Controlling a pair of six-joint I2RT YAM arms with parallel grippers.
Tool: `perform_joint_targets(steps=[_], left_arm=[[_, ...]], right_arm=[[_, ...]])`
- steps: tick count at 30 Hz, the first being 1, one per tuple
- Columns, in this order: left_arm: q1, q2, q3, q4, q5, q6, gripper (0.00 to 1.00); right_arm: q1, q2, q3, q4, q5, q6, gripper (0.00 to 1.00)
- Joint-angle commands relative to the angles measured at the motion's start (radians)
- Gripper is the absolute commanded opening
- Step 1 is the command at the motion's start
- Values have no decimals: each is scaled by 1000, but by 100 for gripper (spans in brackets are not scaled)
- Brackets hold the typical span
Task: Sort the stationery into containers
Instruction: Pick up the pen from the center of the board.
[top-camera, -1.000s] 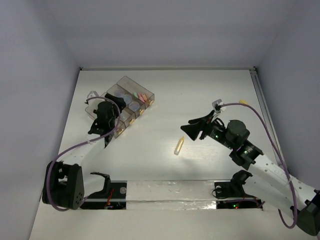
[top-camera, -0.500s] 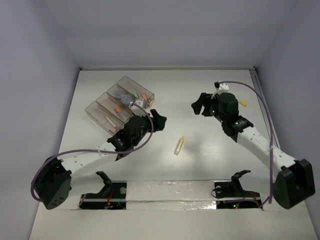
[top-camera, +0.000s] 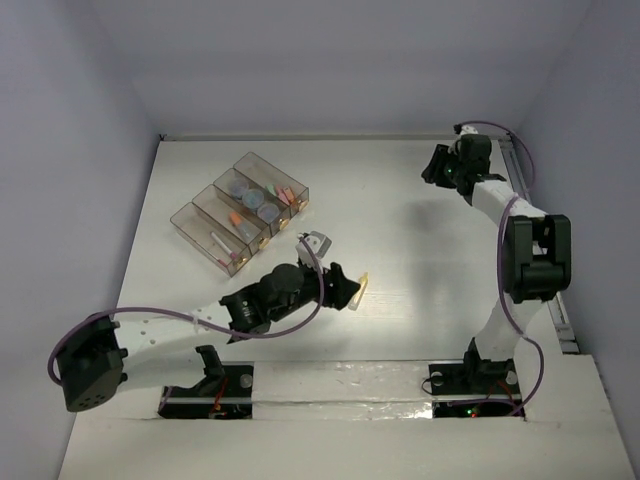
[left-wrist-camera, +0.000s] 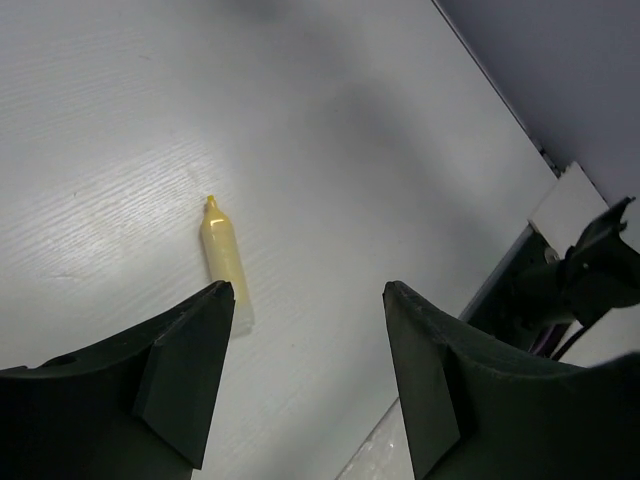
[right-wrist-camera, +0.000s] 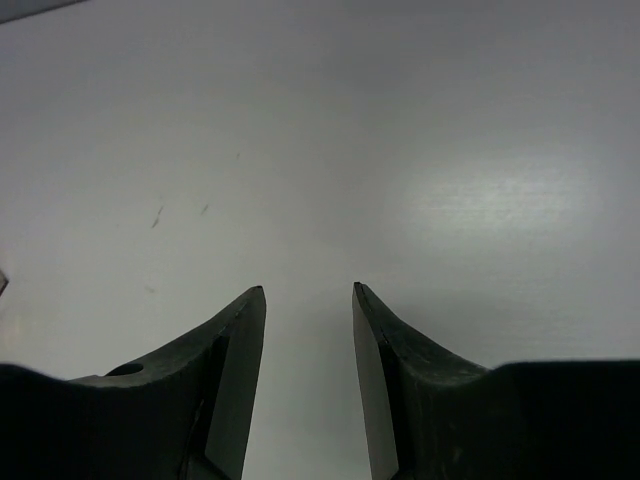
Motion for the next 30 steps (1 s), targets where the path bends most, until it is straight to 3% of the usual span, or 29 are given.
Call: perform_joint_targets(steps=[1, 5, 15, 20, 30], left_arm=[[-18, -84, -34, 18, 48, 45, 58], [-18, -142, -85, 17, 83, 51, 58], [-18, -181, -140, 64, 123, 79, 58], [-18, -156, -154, 90, 119, 82, 58], [-18, -113, -140, 101, 111, 88, 56]], right_arm=[[-95, 61, 126, -34, -43, -114, 46], [-242, 154, 243, -130, -94, -236, 50], [-317, 296, 441, -477, -88, -516, 78], [-318, 356, 534, -623, -119, -611, 80], [-347, 434, 581, -660, -145, -642, 77]])
